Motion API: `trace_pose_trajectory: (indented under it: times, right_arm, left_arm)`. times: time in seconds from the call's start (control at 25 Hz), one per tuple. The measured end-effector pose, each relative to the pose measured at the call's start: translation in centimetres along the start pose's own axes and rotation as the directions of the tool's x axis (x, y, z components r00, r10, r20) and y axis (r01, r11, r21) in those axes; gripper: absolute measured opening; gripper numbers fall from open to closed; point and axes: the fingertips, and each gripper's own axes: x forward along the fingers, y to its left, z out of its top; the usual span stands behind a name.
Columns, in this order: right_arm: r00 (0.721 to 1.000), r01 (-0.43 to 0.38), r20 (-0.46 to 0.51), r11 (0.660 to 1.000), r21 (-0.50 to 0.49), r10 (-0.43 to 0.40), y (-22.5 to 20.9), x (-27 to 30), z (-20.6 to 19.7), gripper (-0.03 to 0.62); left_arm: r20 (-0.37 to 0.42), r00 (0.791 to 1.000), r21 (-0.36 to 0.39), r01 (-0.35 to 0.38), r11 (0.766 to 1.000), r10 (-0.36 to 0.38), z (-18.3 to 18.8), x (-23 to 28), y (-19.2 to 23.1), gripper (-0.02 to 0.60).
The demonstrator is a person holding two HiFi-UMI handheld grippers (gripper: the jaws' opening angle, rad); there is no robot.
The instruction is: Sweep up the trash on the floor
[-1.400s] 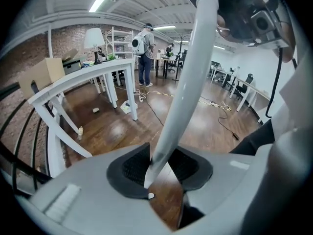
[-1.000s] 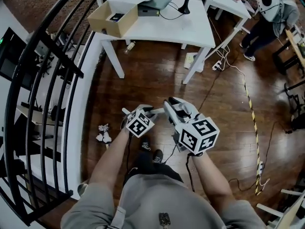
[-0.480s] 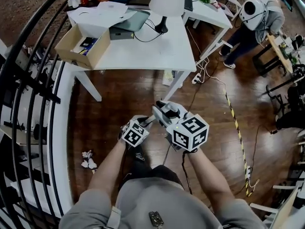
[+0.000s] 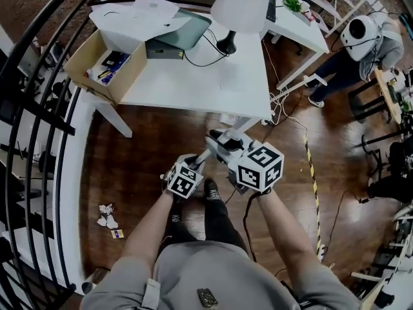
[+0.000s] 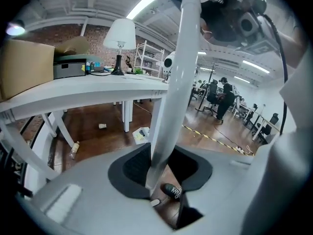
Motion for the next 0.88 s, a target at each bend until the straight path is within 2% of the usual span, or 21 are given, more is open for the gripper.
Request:
trace_pose_trajectory:
  times: [0.08,0.24,0.44,0.52,0.72,0.88]
  right_arm:
    - [0.997,-0.073,-0.034,0.997,-0.034,0.072,-1.2,1.3,-0.1,0.077]
    - [0.969,-0.232,-0.110,0.965,-0.121,0.219,-3.4,4.2,-0.1,0.078]
    - [0.918,-0.385,-0.164,0.910,-0.152,0.361,-5.9,6.7,-0.8,0.080]
    - [0.907,-0.409,-0.170,0.901,-0.146,0.385,-6.8,7.2,-1.1,0.081]
    - [0.900,-0.424,-0.175,0.894,-0.144,0.399,-8.9,7.7,-2.3,0.081]
    - [0.911,-0.401,-0.195,0.889,-0.222,0.362,-10.0,8.1,-3.5,0.117]
  left_arm:
    - [-0.005,0.999,-0.013,-0.048,0.999,0.048,0.6,1.5,1.2,0.100]
    - [-0.035,0.987,-0.108,-0.158,0.982,0.155,0.7,4.9,4.2,0.095]
    - [-0.070,0.961,-0.223,-0.278,0.934,0.269,0.6,7.9,6.8,0.094]
    - [-0.087,0.951,-0.251,-0.308,0.918,0.296,0.3,8.7,7.2,0.094]
    - [-0.124,0.930,-0.282,-0.368,0.886,0.347,-0.6,10.4,7.8,0.094]
    - [-0.147,0.917,-0.310,-0.399,0.863,0.371,-1.7,11.6,7.9,0.094]
